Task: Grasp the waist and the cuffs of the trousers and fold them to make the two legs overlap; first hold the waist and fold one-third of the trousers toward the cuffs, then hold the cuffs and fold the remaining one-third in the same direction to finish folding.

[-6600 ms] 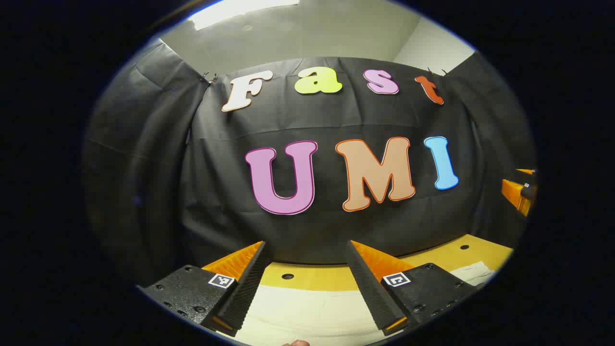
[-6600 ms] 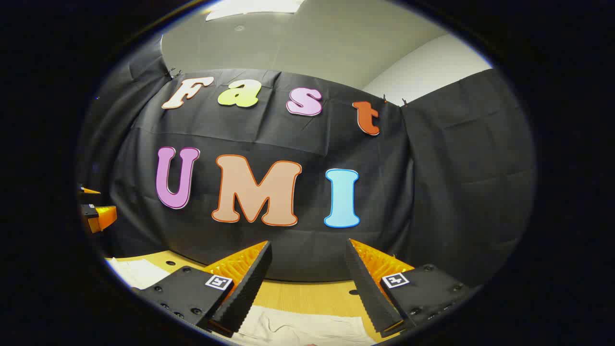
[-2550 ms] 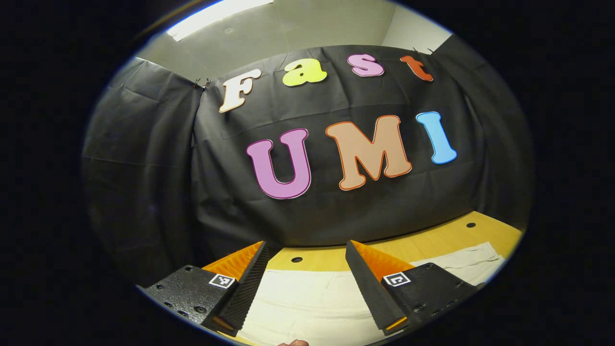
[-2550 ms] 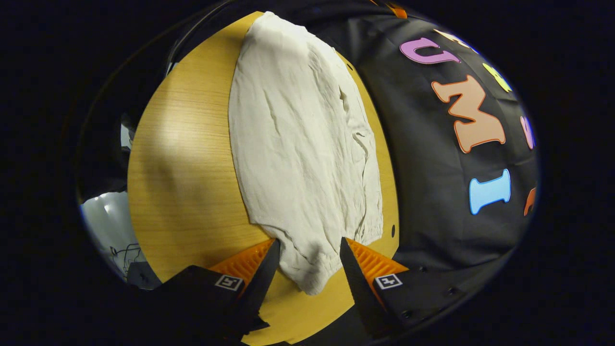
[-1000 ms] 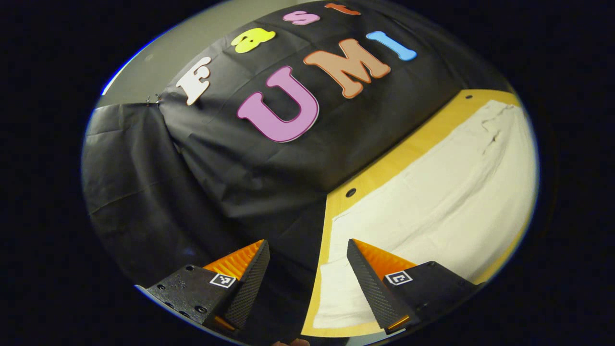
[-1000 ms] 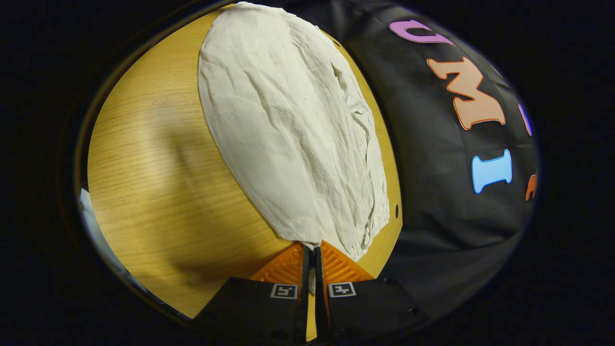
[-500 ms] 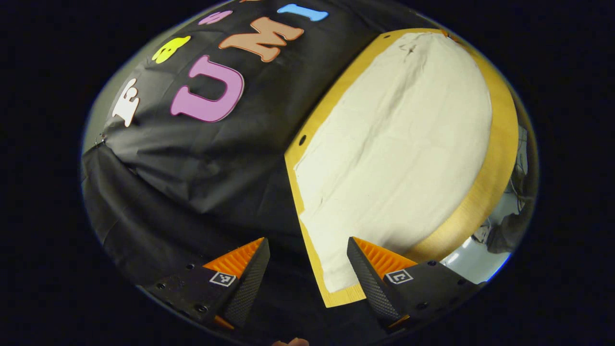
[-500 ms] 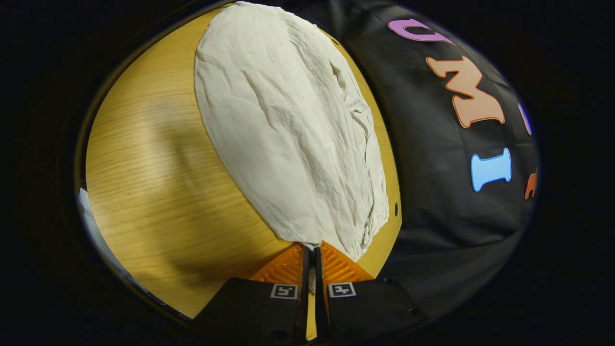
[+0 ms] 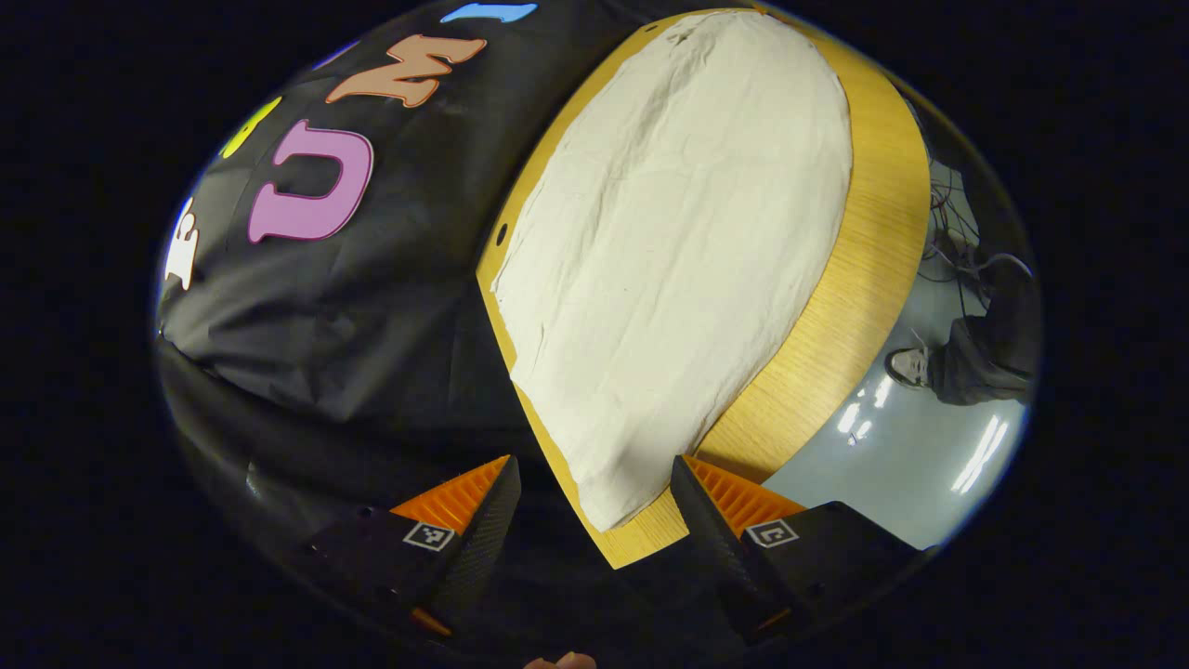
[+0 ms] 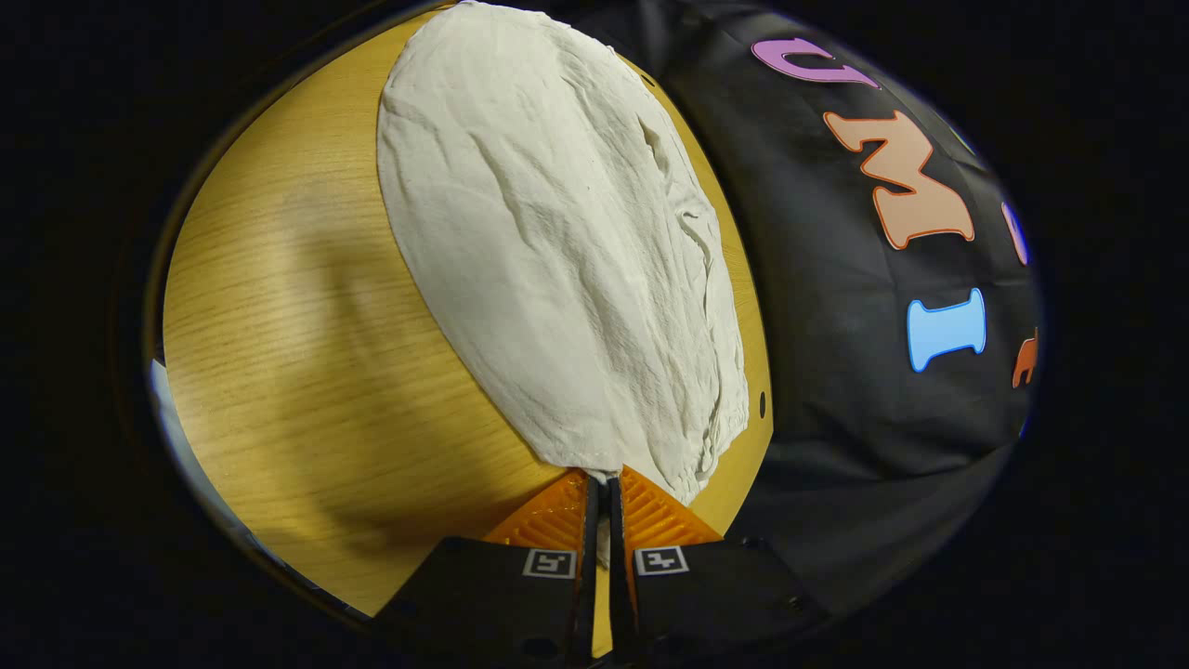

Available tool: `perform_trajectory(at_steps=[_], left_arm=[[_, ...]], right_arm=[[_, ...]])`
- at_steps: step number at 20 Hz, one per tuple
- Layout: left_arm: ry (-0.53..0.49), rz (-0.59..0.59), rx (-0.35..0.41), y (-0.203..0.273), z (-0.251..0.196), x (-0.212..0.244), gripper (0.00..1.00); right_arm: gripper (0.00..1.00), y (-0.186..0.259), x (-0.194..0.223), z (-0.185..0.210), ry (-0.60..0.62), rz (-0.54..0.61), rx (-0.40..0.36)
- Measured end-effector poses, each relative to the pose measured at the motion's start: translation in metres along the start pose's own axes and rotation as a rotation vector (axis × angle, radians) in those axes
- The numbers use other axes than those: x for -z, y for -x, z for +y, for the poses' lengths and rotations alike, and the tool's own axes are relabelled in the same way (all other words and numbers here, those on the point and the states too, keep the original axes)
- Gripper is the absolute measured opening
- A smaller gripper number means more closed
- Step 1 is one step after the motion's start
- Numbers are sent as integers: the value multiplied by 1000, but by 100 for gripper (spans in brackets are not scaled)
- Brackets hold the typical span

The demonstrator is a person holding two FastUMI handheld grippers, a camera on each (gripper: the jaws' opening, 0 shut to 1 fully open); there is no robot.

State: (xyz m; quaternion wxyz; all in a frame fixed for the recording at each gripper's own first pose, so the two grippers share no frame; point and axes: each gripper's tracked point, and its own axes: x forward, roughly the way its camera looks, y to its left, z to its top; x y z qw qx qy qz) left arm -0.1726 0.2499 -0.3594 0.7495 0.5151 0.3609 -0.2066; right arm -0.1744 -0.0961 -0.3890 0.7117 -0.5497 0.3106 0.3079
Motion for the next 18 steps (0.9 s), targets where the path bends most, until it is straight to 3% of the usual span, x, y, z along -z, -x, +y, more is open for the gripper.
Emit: perform_trajectory(at_steps=[3,10,14,15,18], left_arm=[[-70,0,55,-3,-10,1,97],[-132,-3,35,-25,2,-10,96],[-223,-17,23,-43,2,-20,79],[-207,-12,36,-45,-2,-19,65],[-165,15,76,-45,-9,-16,44]], right_arm=[[9,0,1,1,8,-3,4],[9,0,0,0,3,-3,11],[9,0,0,0,-2,5,14],[9,0,0,0,-6,9,14],[9,0,-1,0,-10,16,19]])
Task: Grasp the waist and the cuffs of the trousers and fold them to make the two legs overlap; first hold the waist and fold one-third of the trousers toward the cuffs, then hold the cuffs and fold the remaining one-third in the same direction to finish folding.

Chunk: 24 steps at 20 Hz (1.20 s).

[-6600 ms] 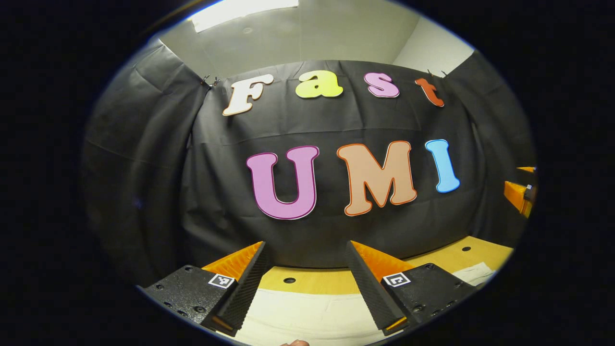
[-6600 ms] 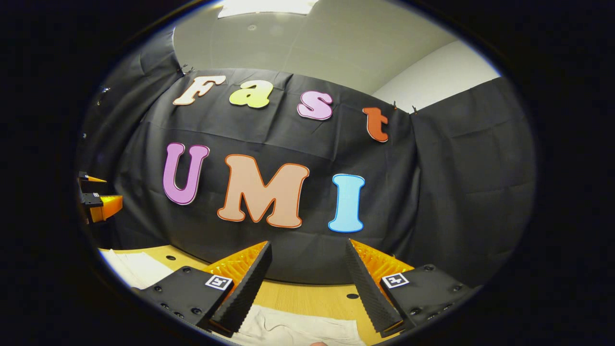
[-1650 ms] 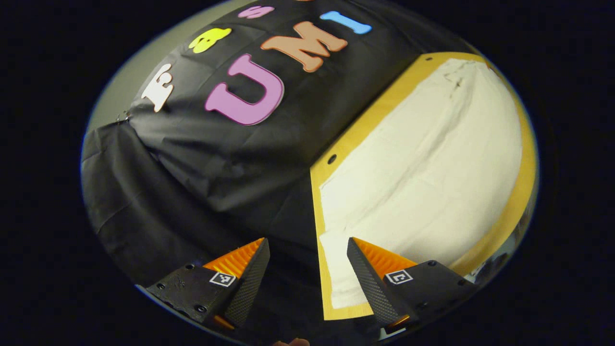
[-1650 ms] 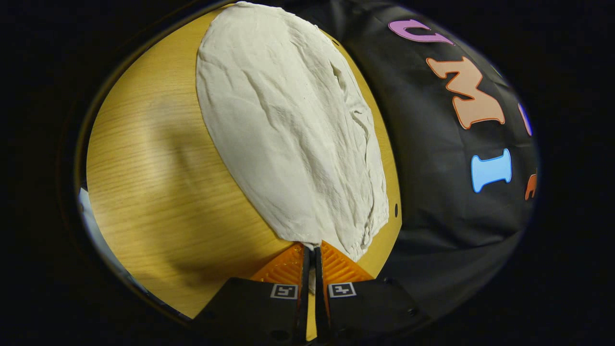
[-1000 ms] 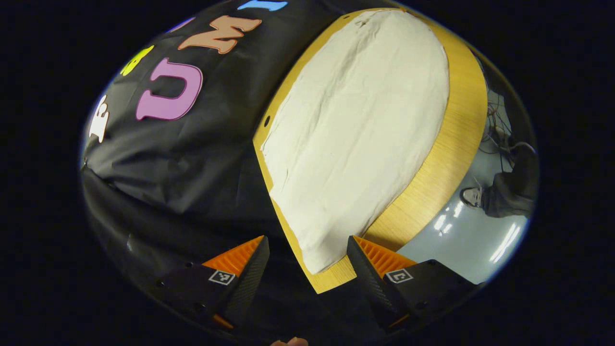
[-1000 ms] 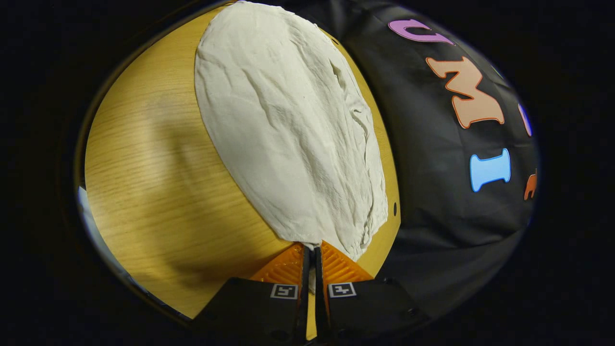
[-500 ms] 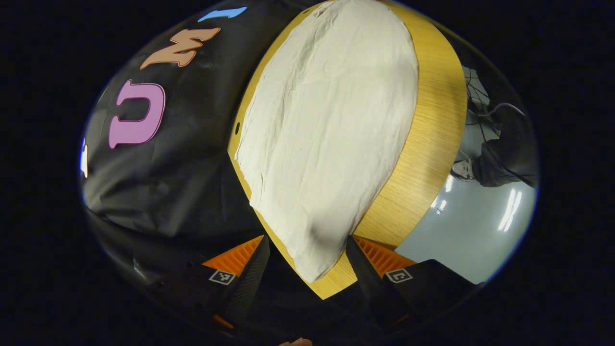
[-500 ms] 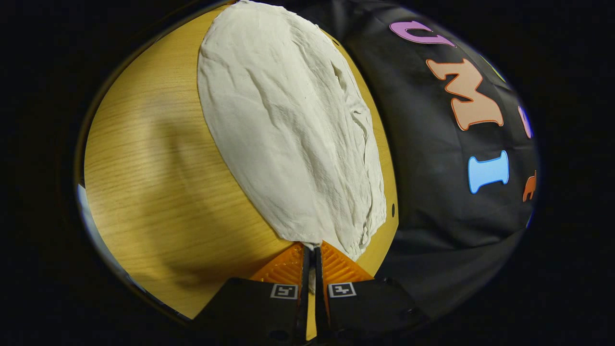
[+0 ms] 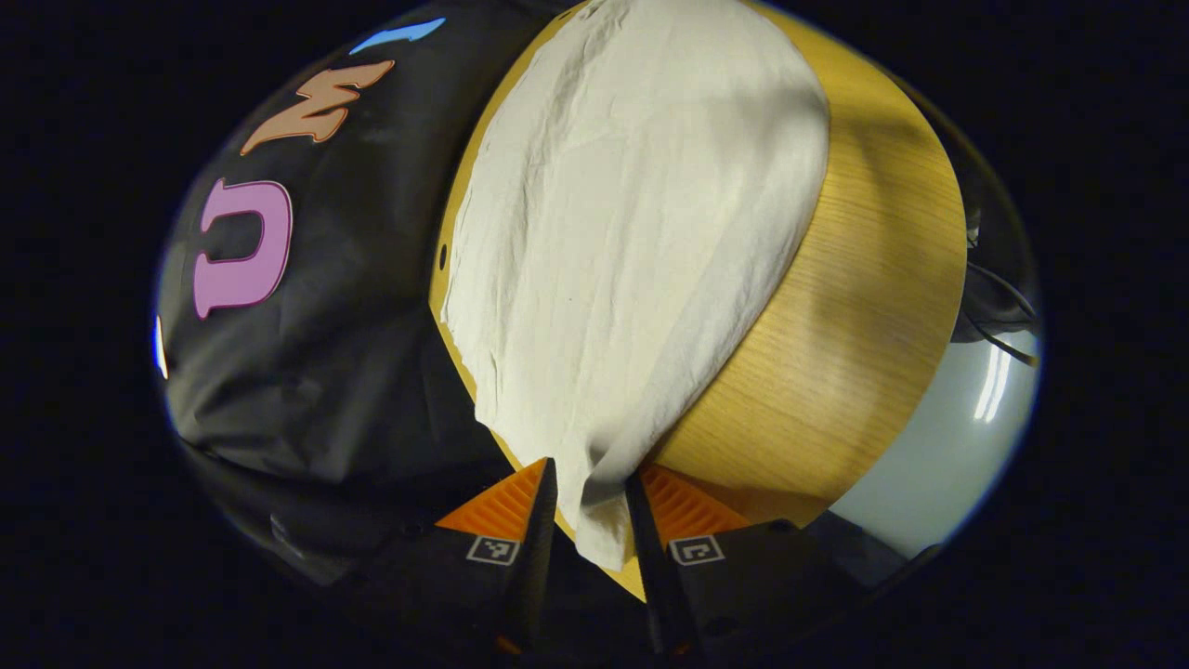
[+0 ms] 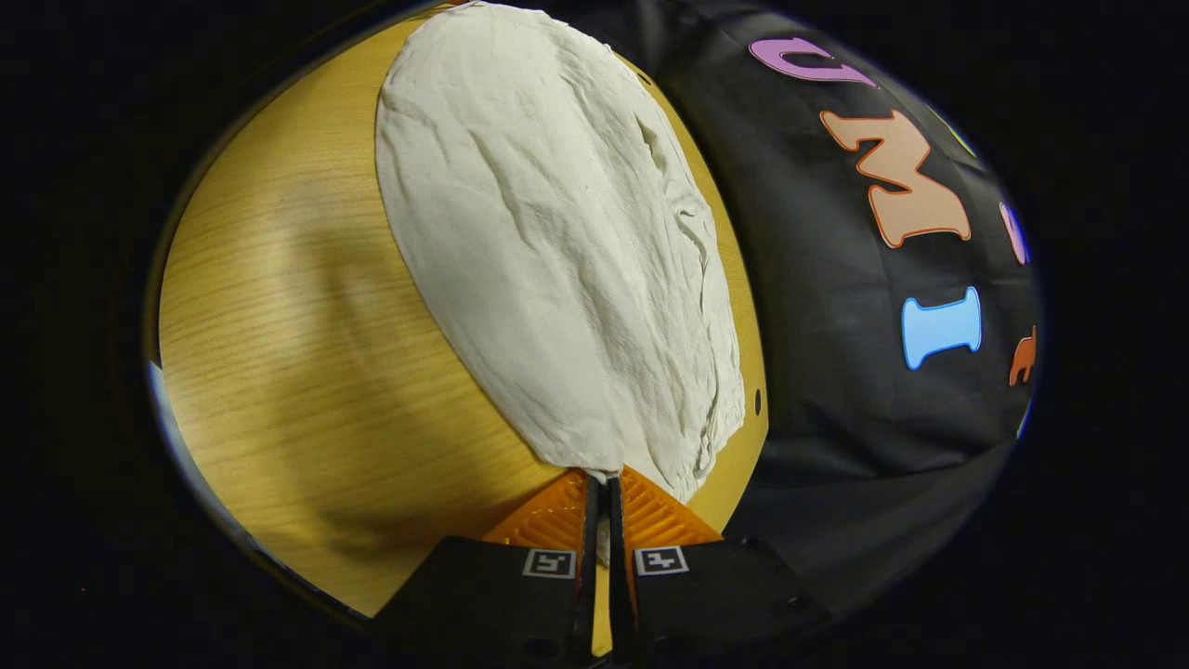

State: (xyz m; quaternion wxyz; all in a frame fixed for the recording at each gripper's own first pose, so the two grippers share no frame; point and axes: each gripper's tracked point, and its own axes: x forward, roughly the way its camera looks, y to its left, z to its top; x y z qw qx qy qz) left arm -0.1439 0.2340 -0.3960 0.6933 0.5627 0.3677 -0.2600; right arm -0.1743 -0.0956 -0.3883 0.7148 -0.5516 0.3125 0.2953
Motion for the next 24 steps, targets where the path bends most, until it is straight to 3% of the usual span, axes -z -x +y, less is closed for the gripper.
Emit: perform_trajectory(at_steps=[3,6,12,18,24], left_arm=[[15,12,27,1,-7,1,18],[44,27,23,3,-12,4,0],[188,61,37,4,-7,3,0],[360,27,-79,18,55,-19,0],[424,-5,-232,6,135,-69,0]], right_arm=[[10,1,0,0,10,3,5],[11,0,0,-4,1,6,9],[10,7,2,-14,-51,7,34],[10,27,-6,-60,-121,-33,163],[10,45,-30,-127,-162,-120,309]])
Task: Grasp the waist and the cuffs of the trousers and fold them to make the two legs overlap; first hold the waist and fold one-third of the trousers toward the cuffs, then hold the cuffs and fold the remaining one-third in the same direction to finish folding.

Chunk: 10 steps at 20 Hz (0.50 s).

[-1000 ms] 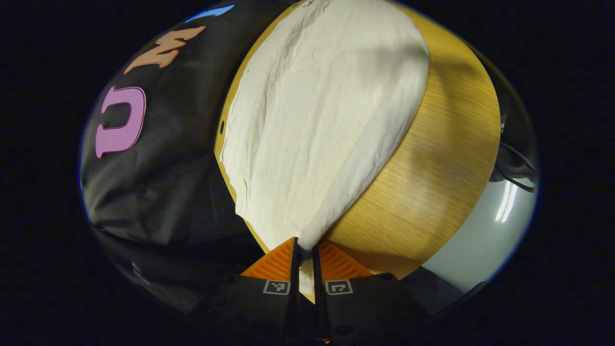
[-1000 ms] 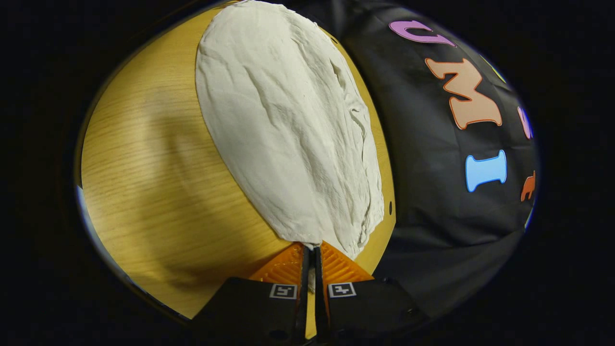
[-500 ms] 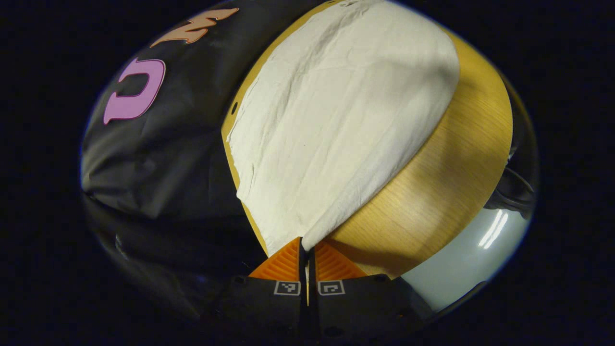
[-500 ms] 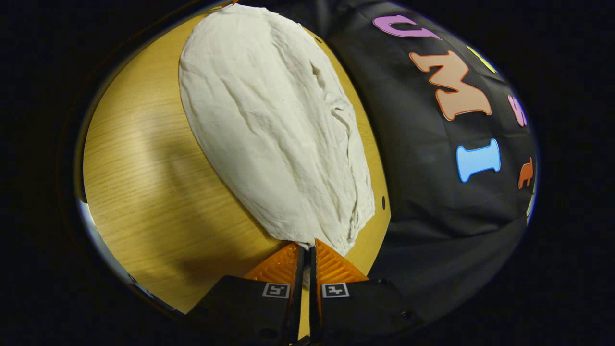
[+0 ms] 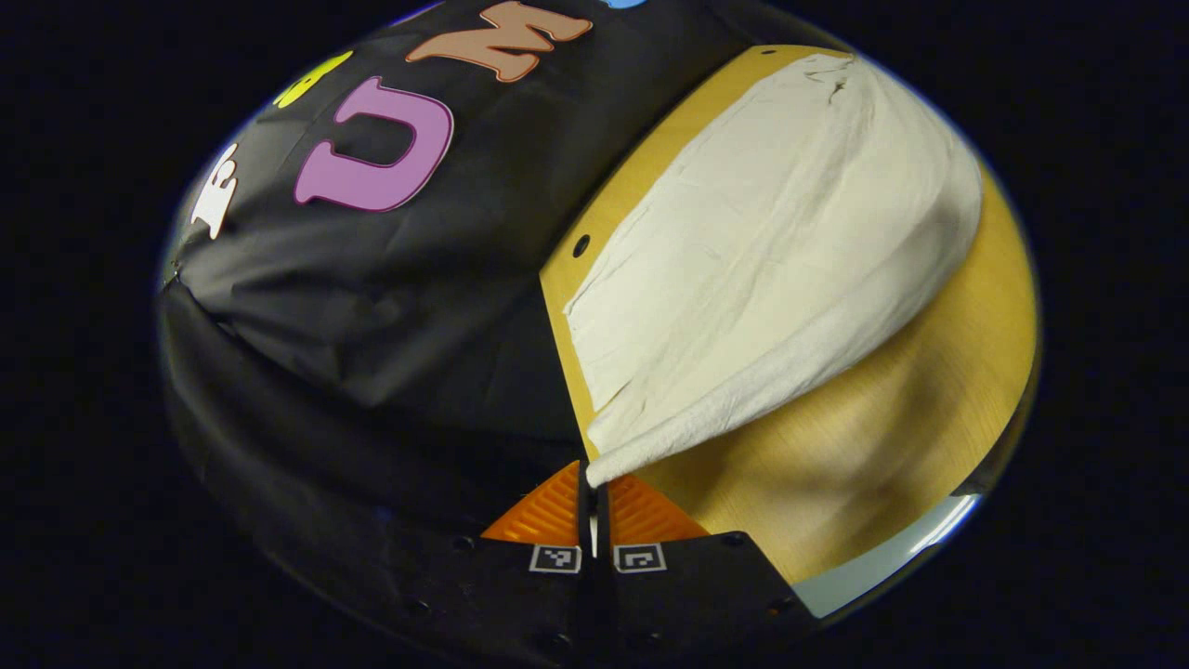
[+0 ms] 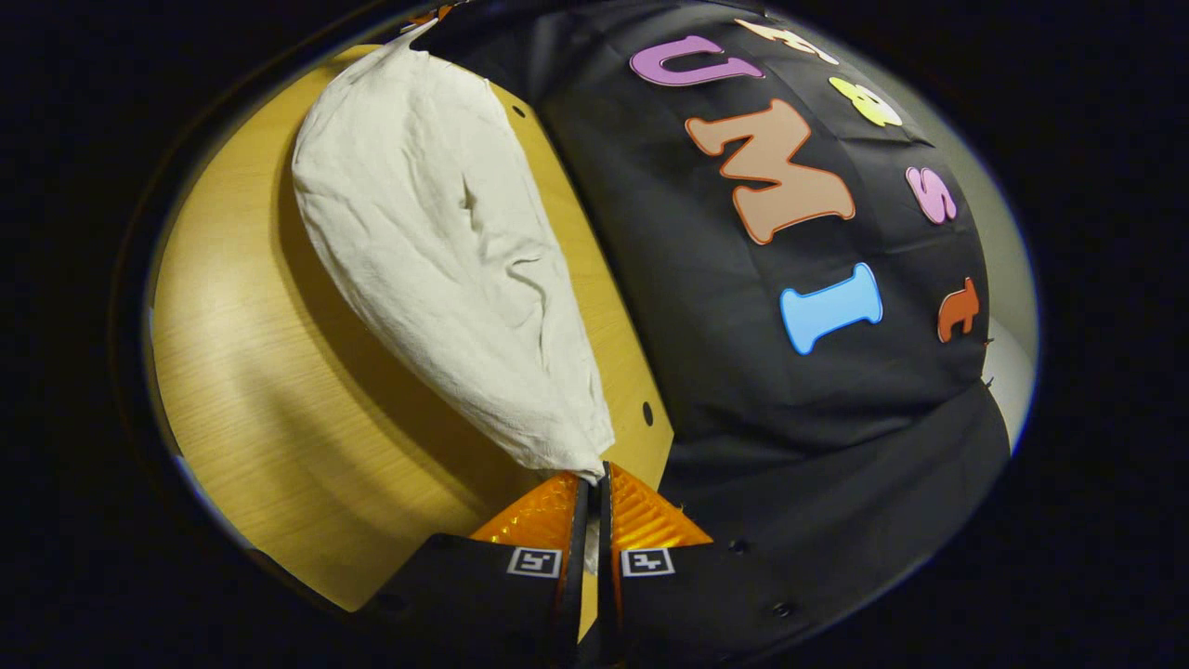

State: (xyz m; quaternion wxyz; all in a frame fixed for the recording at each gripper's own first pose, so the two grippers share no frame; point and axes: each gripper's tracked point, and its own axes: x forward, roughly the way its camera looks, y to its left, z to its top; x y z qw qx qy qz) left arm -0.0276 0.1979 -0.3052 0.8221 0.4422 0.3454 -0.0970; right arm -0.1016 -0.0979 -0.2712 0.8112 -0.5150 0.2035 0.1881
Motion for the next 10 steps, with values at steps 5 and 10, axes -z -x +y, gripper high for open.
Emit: perform_trajectory(at_steps=[5,10], left_arm=[[50,22,-86,-2,30,-21,0],[92,-28,-136,-5,67,-44,0]], right_arm=[[9,-13,-14,-42,-57,-53,70],[9,-34,-26,-74,-57,-57,107]])
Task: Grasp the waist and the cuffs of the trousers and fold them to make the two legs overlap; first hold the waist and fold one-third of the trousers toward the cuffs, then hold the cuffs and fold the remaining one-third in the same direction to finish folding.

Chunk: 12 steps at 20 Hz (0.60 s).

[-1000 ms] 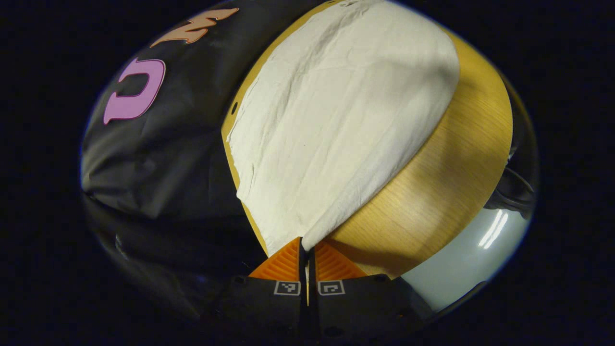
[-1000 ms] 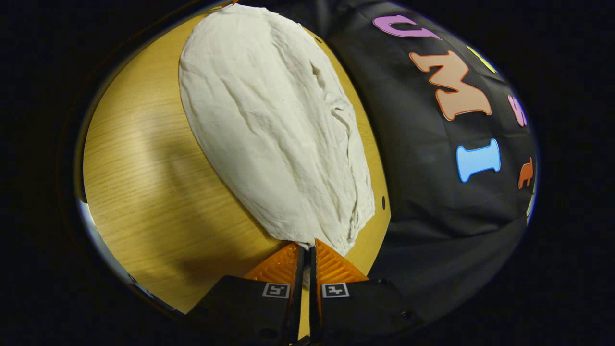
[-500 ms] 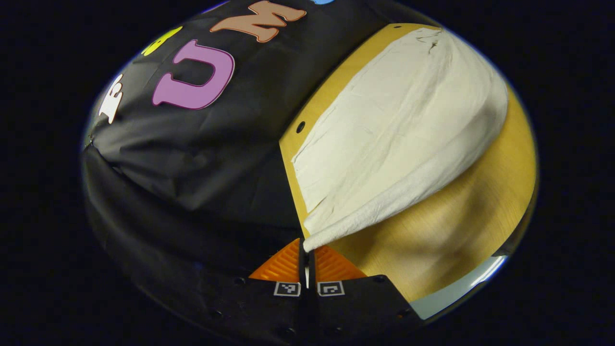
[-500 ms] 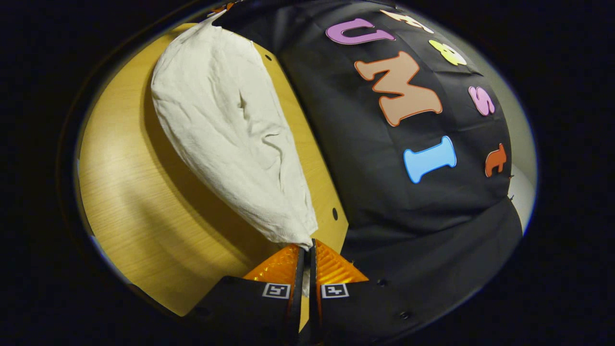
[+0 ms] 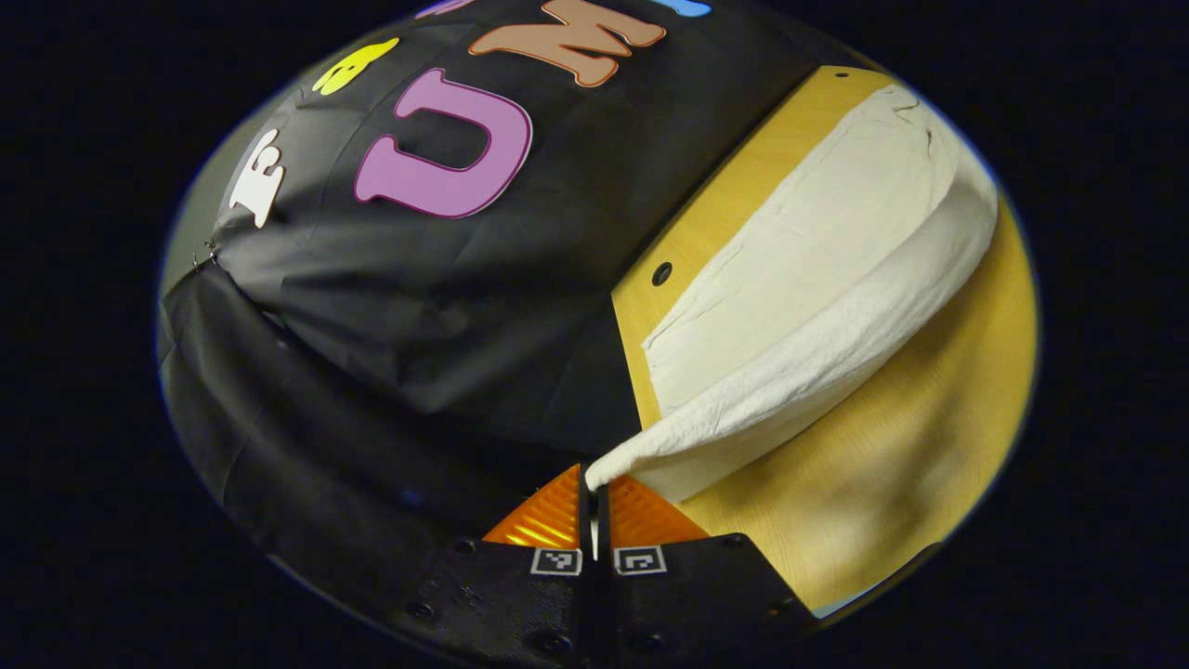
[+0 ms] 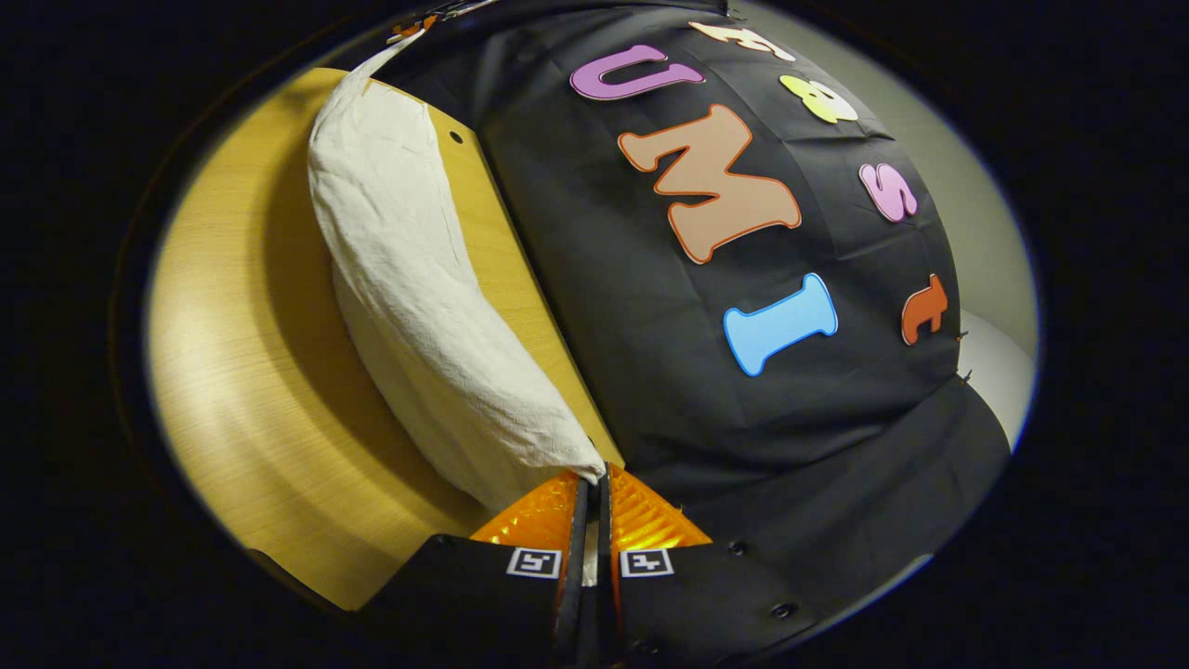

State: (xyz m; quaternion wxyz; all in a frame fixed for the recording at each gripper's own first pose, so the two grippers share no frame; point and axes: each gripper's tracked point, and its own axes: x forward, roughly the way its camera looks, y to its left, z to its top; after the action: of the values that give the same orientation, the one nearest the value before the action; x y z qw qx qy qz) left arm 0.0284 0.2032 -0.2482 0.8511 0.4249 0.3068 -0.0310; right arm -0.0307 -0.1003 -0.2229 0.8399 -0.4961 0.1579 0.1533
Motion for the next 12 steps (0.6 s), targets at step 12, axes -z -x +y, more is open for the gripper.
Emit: perform_trajectory(at_steps=[12], left_arm=[[91,-20,45,-106,15,-62,0]], right_arm=[[9,-63,-6,10,-55,156,-26]])
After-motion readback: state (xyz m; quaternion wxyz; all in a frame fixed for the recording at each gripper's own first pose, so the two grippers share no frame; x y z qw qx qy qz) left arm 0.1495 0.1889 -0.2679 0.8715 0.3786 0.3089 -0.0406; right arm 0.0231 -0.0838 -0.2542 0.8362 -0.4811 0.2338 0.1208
